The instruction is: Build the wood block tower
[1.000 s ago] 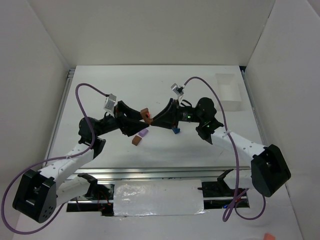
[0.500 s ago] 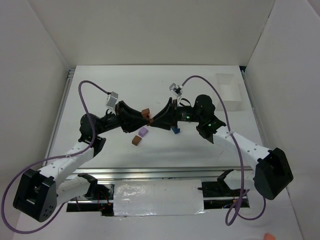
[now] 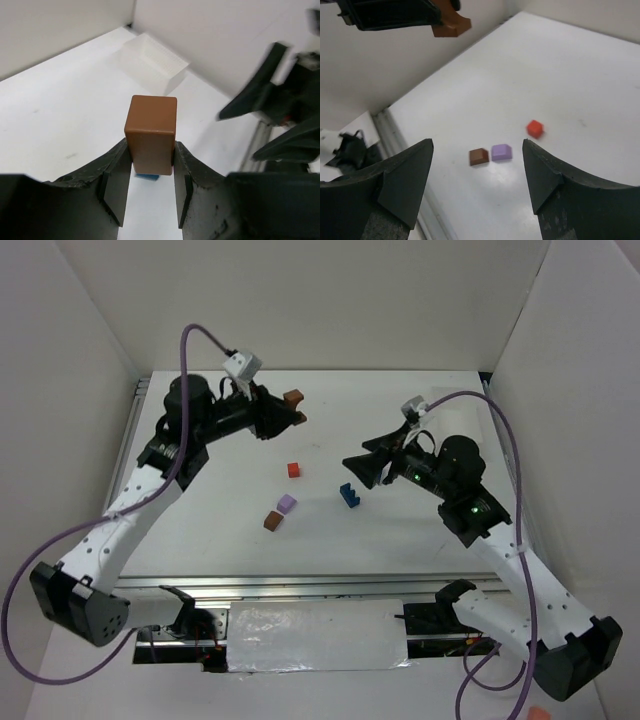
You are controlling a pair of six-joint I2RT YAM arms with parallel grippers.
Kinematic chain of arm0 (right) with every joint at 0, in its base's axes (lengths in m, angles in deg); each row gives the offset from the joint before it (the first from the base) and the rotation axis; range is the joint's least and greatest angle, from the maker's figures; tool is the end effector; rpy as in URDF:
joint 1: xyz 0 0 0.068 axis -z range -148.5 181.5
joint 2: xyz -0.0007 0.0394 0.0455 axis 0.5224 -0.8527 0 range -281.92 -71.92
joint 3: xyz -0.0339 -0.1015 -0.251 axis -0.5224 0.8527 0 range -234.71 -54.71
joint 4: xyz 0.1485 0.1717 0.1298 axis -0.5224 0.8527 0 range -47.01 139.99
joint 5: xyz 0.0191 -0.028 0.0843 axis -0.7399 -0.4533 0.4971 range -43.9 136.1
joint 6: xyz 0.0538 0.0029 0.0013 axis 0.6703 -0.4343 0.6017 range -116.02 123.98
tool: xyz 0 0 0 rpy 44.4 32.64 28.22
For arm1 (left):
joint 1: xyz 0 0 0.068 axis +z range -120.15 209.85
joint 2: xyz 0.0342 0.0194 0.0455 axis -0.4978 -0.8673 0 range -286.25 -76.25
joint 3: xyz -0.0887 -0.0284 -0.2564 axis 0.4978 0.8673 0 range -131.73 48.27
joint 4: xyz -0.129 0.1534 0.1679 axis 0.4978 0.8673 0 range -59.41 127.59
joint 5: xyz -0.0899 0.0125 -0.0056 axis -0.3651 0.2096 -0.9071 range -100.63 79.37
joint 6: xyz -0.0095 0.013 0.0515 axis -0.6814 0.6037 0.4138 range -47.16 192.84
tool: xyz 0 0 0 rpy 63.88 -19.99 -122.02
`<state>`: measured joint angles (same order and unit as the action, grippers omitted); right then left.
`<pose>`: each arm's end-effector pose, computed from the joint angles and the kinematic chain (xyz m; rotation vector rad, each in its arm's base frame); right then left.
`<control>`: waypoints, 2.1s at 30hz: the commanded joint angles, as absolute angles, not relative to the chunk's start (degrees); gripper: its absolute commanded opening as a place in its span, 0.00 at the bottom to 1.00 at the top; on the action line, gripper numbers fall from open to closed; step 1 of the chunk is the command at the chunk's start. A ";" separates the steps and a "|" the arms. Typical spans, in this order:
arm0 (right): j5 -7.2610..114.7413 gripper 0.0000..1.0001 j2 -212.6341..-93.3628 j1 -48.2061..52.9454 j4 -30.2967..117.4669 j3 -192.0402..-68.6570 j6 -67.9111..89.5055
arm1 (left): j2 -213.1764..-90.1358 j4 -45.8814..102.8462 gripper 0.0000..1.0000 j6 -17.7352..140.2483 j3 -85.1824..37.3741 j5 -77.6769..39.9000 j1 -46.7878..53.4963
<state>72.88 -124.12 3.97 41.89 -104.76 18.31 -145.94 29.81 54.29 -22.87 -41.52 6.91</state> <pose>0.1796 0.1118 0.3709 -0.5638 1.5700 0.9307 0.2473 -0.1246 0.4313 0.5075 1.5408 -0.9771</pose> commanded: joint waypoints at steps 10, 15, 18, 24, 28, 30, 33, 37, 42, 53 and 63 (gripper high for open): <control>59.19 0.79 -124.20 14.26 50.90 -103.05 18.49 | -179.77 75.83 0.07 78.89 -76.53 -26.54 5.42; 59.55 0.77 -128.69 16.82 53.09 -104.99 18.22 | -180.76 74.64 0.00 71.19 -70.24 -21.44 5.95; 60.59 0.77 -129.40 20.67 55.64 -103.67 17.61 | -172.34 73.20 0.02 64.87 -53.20 -19.72 4.90; 64.90 0.77 -131.33 24.02 55.99 -103.58 18.04 | -172.83 74.70 0.06 59.24 -43.33 -12.05 -0.55; 66.91 0.76 -132.12 26.13 53.81 -102.18 19.36 | -172.32 78.13 0.03 57.54 -36.83 -9.13 -0.82; 68.42 0.76 -132.56 26.84 53.27 -102.09 19.36 | -170.57 77.17 0.06 57.45 -34.19 -10.18 -1.35; 68.69 0.76 -134.14 27.28 53.54 -102.53 18.84 | -170.55 76.11 0.11 58.33 -30.14 -9.23 -2.22; 68.34 0.76 -135.11 27.72 53.80 -102.61 18.66 | -174.15 78.92 0.08 58.86 -31.71 -6.15 -2.40; 67.72 0.76 -135.81 28.24 53.98 -102.53 18.75 | -175.65 80.14 0.09 59.74 -32.50 -6.06 -3.54; 68.60 0.75 -137.31 28.24 54.33 -102.88 19.01 | -176.88 80.60 0.10 60.35 -30.84 -0.69 -6.88; 68.25 0.75 -136.78 28.25 54.59 -102.79 19.01 | -181.01 80.77 0.11 59.39 -32.07 0.27 -6.88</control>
<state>67.95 -137.50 27.79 55.02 -102.31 19.10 -179.78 80.37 59.34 -30.34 -0.78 -6.92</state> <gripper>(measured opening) 0.754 0.478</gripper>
